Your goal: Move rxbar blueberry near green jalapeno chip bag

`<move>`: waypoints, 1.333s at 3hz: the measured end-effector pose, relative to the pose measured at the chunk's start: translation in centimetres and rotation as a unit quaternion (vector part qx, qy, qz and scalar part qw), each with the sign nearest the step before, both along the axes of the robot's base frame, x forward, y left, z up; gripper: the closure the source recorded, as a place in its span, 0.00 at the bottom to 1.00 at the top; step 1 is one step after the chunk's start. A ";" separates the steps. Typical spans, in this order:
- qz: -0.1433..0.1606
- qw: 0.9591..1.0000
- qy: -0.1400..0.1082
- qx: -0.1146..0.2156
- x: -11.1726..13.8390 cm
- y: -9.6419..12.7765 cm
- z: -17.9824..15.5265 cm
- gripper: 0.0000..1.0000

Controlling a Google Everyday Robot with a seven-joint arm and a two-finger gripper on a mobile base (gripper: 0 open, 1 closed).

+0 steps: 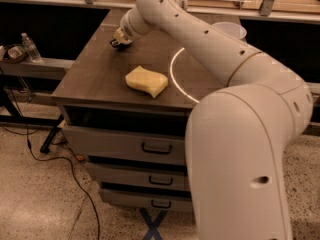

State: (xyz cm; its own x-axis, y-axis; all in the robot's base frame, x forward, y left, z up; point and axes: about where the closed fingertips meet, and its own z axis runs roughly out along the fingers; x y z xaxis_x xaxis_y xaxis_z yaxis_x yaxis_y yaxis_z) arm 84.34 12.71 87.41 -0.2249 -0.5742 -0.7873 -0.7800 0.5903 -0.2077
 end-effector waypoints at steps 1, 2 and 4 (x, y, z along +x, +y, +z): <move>-0.009 0.998 -0.057 -0.025 -0.8 -2.0 4.5 1.00; -0.009 0.998 -0.057 -0.025 -0.8 -2.0 4.5 1.00; -0.024 0.994 -0.093 -0.054 2.4 -4.3 4.4 1.00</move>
Offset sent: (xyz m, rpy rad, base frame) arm -0.0055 -0.0180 0.0333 -0.0413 -0.0899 -0.0173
